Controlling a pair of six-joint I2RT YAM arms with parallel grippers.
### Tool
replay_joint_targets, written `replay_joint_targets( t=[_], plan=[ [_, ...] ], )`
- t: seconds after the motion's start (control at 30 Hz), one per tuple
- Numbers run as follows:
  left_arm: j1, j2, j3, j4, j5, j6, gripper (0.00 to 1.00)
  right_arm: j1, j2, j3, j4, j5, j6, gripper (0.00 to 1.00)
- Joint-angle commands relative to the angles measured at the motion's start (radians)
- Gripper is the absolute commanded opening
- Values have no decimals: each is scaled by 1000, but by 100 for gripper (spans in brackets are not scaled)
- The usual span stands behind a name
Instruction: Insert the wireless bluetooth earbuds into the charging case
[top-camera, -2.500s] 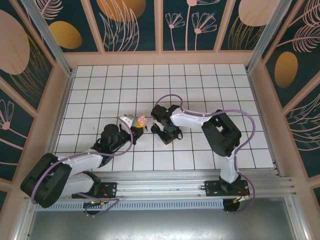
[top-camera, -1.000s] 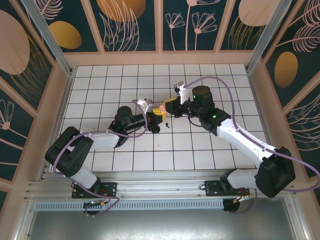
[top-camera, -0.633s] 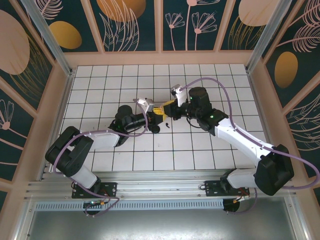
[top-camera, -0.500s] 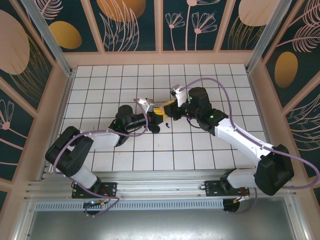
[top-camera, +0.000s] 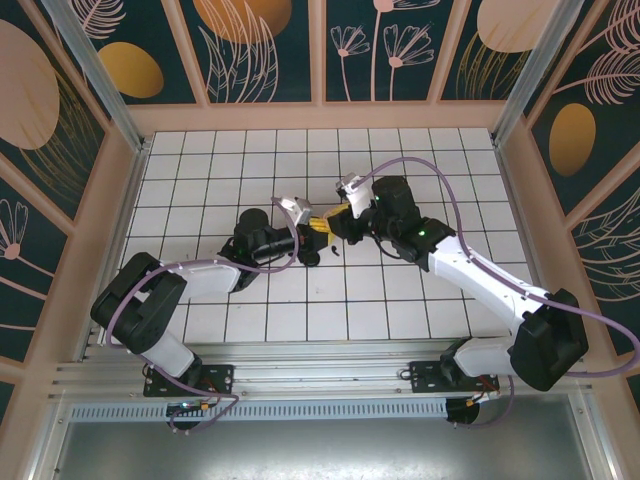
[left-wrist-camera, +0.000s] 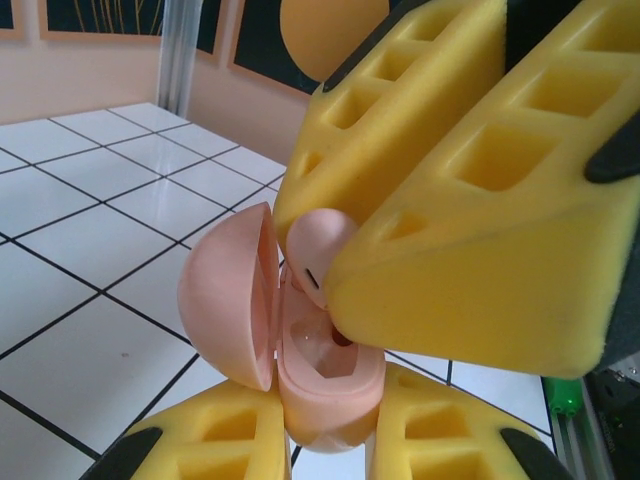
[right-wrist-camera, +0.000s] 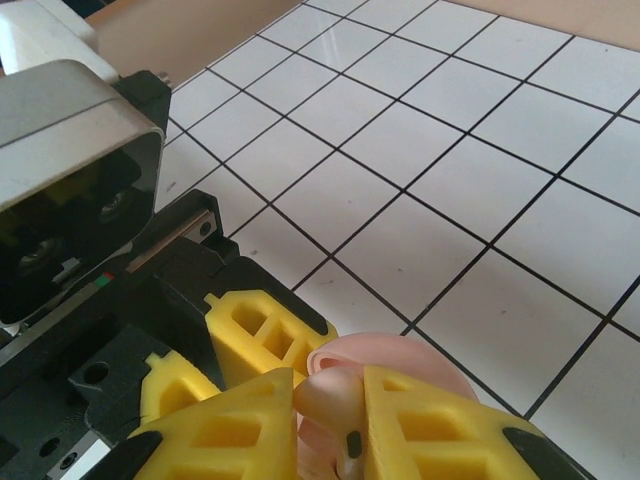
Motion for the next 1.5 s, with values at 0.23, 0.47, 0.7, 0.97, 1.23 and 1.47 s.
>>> replay_joint_targets(
  t=[0.23, 0.47, 0.7, 0.97, 1.23, 1.47],
  plan=[
    [-2, -25, 46, -24, 10, 62, 11, 5, -1, 37, -63, -24, -22, 27],
    [-2, -26, 58, -49, 11, 80, 11, -1, -11, 55, -74, -48, -11, 33],
    [-2, -35, 67, -136, 22, 185, 11, -51, -55, 93, -73, -160, 38, 40],
    [-2, -78, 63, -253, 51, 372, 12, -198, -40, 145, -129, -438, 104, 51],
    [-3, -92, 76, -289, 87, 424, 12, -233, 88, 205, -267, -560, 54, 55],
    [-3, -104, 77, -288, 86, 428, 12, -234, 158, 224, -303, -584, 23, 56]
  ],
)
